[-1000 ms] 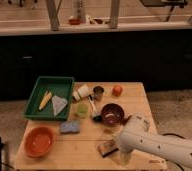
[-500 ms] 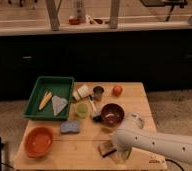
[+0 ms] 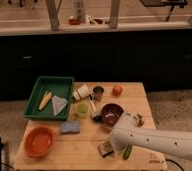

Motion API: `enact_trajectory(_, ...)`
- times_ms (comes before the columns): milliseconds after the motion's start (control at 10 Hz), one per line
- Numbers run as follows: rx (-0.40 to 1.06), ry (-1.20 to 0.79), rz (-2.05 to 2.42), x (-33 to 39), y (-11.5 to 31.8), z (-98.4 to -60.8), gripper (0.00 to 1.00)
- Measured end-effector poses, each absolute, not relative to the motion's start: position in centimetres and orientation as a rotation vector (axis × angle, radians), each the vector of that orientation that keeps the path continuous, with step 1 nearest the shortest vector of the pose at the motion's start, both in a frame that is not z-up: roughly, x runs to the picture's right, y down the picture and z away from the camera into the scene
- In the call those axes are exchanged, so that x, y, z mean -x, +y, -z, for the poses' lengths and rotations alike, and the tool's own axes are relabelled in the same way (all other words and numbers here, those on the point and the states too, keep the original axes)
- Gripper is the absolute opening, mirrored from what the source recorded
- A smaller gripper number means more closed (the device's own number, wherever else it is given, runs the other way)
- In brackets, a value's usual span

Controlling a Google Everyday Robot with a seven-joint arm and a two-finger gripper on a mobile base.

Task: Wipe red bowl with eraser

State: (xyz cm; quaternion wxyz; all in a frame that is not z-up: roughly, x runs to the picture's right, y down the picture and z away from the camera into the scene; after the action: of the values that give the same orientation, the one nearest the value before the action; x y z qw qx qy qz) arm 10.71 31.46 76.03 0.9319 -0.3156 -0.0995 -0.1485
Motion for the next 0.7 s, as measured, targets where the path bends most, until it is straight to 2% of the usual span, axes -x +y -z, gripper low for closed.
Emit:
enact_trajectory(100,0.652,-0.202,0.306,-10.7,31.6,-76.2,0.33)
enact_trajectory(300,0.656,-0.201,0.314,-10.7,31.7,-76.6,0.08)
enact_trajectory(400,0.655,-0.202,0.321,-10.7,31.6,-76.4,0.02)
enact_trajectory(700,0.634,-0.225,0.340,-10.5,30.3,-74.9,0.00)
